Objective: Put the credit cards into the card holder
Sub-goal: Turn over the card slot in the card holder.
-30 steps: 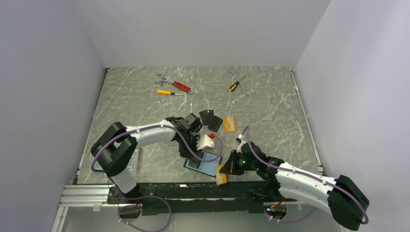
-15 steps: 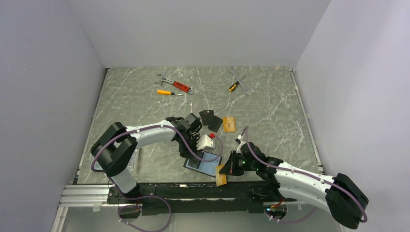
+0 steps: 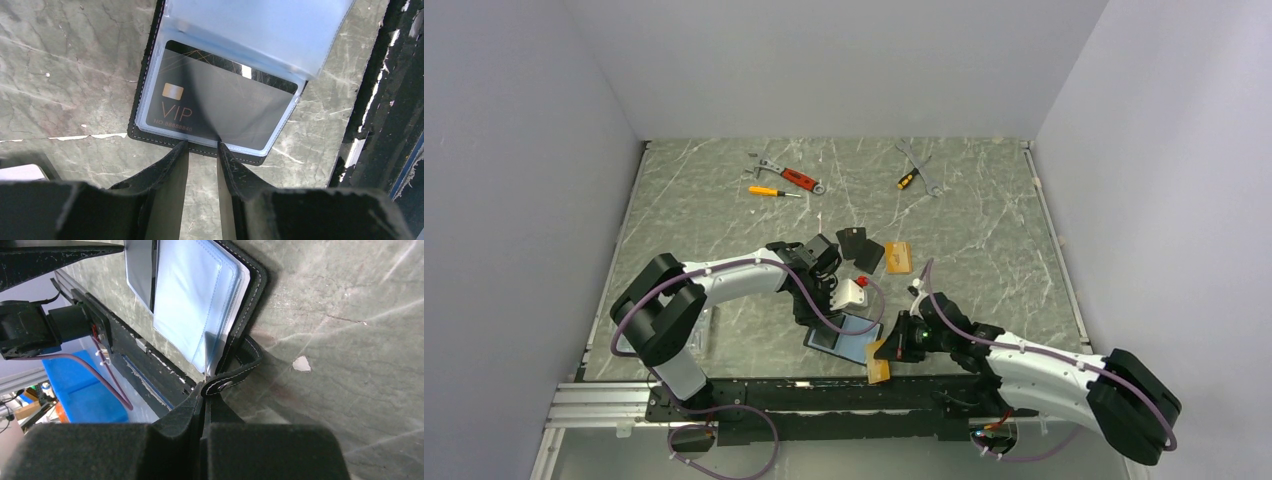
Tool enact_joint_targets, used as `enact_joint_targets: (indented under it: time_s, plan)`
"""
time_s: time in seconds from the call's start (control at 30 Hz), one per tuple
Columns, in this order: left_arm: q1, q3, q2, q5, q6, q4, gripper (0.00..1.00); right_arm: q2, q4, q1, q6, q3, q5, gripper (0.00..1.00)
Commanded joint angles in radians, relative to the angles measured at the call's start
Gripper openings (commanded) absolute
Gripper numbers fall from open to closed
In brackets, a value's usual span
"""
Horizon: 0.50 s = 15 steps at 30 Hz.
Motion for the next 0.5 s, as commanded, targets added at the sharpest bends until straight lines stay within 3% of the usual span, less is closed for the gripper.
enact_joint_targets:
  time_s: [0.0,0.47]
  plan:
    - [-0.004,0.022,-0.038,0.005,0.02,-0.01,0.33,0.056,0.096,-0.007,0.003,-0.004,-0.021,0.0]
    - [-0.004,0.05,-0.068,0.048,0.014,-0.049,0.33,0.228,0.207,-0.018,-0.023,0.051,-0.045,0.0]
